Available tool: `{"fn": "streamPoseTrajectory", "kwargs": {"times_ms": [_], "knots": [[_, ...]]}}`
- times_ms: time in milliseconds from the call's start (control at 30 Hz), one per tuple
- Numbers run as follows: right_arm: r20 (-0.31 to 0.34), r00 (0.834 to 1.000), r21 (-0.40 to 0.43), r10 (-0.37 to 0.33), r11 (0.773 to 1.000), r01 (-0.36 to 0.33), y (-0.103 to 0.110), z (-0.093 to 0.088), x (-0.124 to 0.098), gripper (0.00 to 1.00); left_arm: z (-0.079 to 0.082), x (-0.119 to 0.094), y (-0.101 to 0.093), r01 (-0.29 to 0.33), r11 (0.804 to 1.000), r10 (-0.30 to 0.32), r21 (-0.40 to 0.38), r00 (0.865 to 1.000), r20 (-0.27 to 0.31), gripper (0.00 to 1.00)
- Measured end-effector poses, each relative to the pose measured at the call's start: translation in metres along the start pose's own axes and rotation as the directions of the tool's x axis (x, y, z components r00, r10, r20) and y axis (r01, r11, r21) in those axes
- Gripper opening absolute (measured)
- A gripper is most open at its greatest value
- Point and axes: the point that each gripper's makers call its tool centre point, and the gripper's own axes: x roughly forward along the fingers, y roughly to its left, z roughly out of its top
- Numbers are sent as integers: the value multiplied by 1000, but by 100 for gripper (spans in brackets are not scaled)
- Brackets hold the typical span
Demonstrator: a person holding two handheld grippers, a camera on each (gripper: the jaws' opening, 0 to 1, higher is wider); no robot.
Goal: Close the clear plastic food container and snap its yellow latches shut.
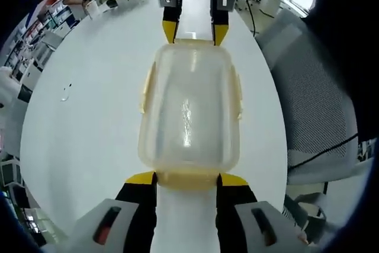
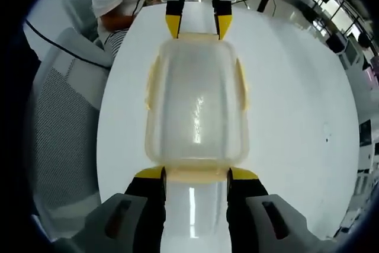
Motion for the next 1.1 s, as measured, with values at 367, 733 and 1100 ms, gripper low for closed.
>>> {"fn": "streamPoseTrajectory", "kwargs": {"times_ms": [367,733,1100], "knots": [[9,1000,3,9,1000,-9,0,-22,-3,37,19,10,-2,21,1000,-21,-7,1000,10,33],[10,1000,5,15,1000,-15,-1,-45,-8,37,41,19,-4,19,1000,-18,-10,1000,12,33],[12,1000,1,23,1000,-23,3,-64,-12,37,59,28,-8,23,1000,-23,-18,1000,7,33]]}}
